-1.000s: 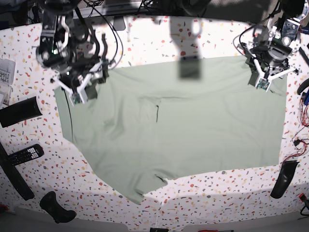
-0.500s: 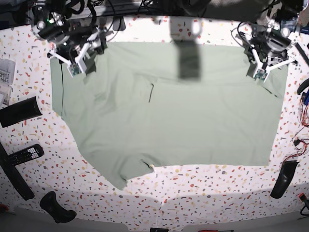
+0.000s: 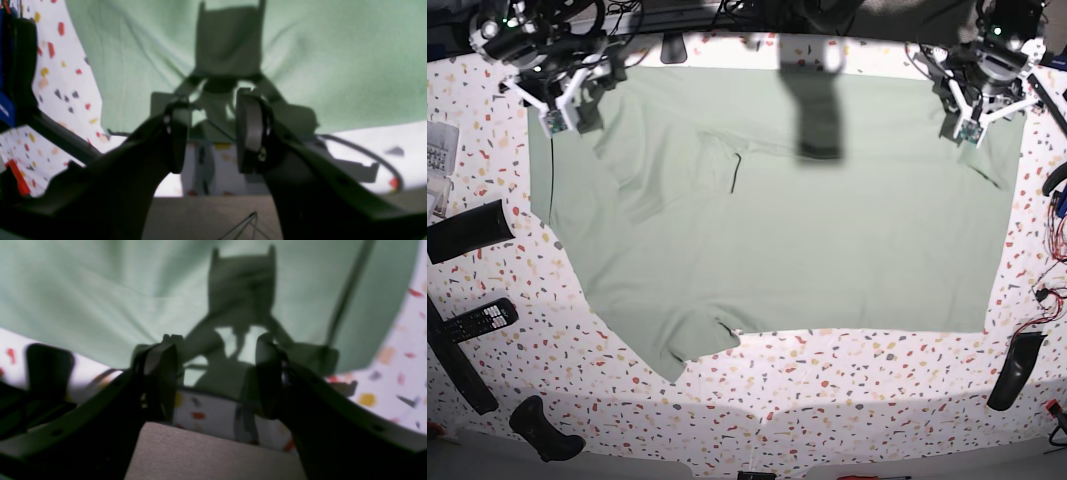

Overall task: Fold the T-shirt properly
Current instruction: 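Pull the shirt edge with both grippers toward the arm bases, then hold the shirt edge with both grippers and stretch it flat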

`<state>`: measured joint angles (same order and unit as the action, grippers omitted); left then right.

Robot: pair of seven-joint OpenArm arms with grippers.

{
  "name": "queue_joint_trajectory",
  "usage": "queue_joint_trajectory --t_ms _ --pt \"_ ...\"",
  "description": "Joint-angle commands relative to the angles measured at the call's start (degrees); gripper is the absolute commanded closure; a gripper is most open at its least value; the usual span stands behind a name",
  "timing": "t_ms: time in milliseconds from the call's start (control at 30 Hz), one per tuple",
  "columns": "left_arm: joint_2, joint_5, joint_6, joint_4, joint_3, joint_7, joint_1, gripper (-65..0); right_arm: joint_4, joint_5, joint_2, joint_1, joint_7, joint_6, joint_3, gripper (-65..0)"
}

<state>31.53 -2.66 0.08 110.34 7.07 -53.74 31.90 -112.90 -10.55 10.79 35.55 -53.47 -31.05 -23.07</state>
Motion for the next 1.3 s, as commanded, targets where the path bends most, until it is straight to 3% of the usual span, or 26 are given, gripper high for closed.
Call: queue_joint_trajectory --t_ms 0,333,600,833,1267 --pt "0.7 0.6 0.4 1.2 -0.3 -0.5 0.7 -21.5 -1.1 -0.2 0.5 0.4 0.4 -0.2 -0.9 -35.7" --pt "0.7 1.4 0.8 4.0 -0.3 -0.7 1.6 -21.5 -2.0 -0.7 0.5 1.1 -0.4 -1.6 -2.3 -35.7" --pt "0.7 1.4 0.8 4.0 -0.3 -0.2 1.6 -21.5 -7.0 -6.1 0.5 -2.6 3.8 -1.6 -1.9 -35.7" --pt "0.7 1.4 0.8 4.0 -0.3 -0.8 1.6 -21.5 0.3 1.6 0.5 -6.4 3.5 -1.6 5.0 -35.7" --pt "0.7 1.3 0.8 5.7 -0.3 -1.4 1.4 -21.5 9.5 3.8 2.3 -3.1 0.3 -1.6 6.9 -35.7"
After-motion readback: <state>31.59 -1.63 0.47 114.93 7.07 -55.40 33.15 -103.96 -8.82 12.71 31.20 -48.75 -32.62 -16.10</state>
